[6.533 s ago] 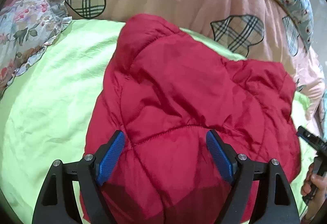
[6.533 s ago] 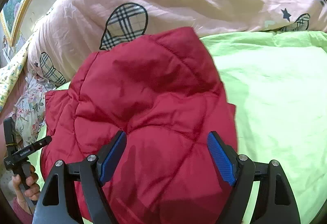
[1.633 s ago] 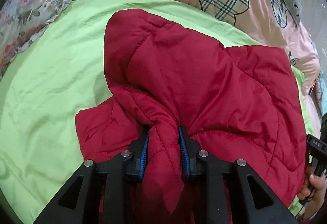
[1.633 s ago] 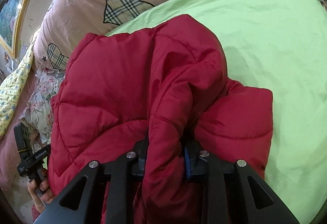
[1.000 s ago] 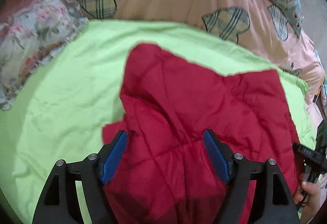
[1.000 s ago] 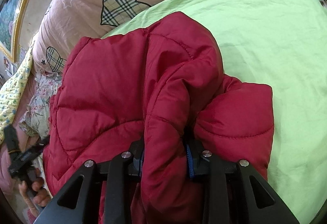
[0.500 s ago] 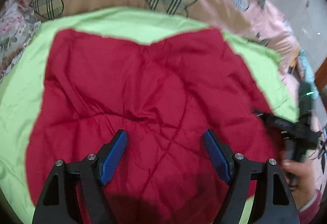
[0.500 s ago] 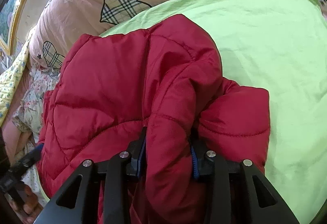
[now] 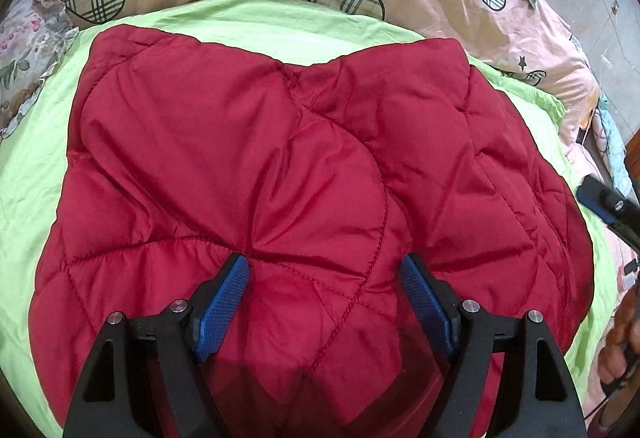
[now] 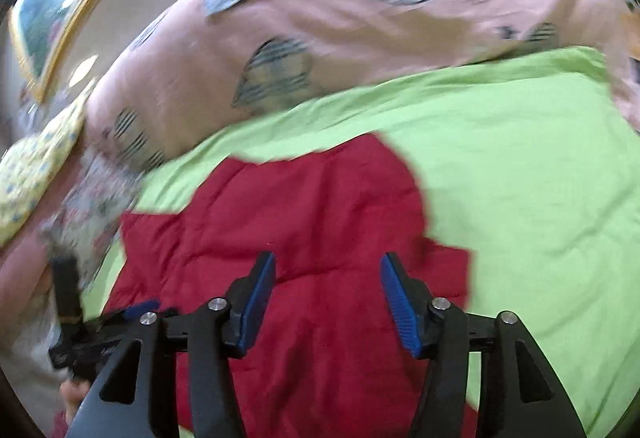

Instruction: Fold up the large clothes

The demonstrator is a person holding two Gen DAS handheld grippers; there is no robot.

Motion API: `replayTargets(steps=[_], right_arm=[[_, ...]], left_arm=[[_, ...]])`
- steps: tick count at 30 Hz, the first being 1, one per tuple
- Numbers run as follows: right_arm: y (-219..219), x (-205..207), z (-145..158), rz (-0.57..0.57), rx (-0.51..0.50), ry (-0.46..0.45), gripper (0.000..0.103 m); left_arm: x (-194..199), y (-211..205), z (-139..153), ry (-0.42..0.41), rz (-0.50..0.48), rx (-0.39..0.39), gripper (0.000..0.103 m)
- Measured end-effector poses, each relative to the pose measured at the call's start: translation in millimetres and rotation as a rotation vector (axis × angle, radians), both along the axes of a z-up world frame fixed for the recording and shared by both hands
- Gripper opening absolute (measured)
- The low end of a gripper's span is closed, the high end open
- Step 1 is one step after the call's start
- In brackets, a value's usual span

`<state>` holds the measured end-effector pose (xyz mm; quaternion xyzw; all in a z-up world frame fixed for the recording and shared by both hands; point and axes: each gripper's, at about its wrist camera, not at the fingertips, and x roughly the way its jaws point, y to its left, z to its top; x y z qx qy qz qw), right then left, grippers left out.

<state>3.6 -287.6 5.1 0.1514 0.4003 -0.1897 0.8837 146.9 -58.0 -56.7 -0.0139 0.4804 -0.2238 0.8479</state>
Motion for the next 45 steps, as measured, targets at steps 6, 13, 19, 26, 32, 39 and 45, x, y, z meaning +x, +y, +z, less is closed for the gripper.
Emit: replayTargets(steps=[6, 13, 19, 26, 32, 39, 45], right_arm=[[11, 44, -53, 0.044, -0.049, 0.178, 0.063], [3, 55, -65, 0.007, -0.056, 0.190, 0.067], [0, 55, -67, 0.003, -0.057, 0.183, 0.067], [-1, 53, -68, 0.000, -0.051, 0.181, 0.068], [-1, 55, -69, -0.004, -0.062, 0.177, 0.070], [3, 55, -63, -0.015, -0.074, 0.179, 0.070], [3, 49, -46, -0.029, -0.100, 0.158, 0.071]], left_arm=[[-6, 1, 3, -0.008, 0.002, 0.011, 0.079], [-19, 23, 28, -0.070, 0.078, 0.056, 0.078], [5, 33, 7, -0.003, 0.153, 0.130, 0.079], [7, 16, -2, -0.030, 0.161, 0.207, 0.080], [8, 14, 0, -0.042, 0.174, 0.244, 0.082], [10, 10, -5, -0.049, 0.181, 0.261, 0.085], [9, 12, -5, -0.057, 0.179, 0.264, 0.085]])
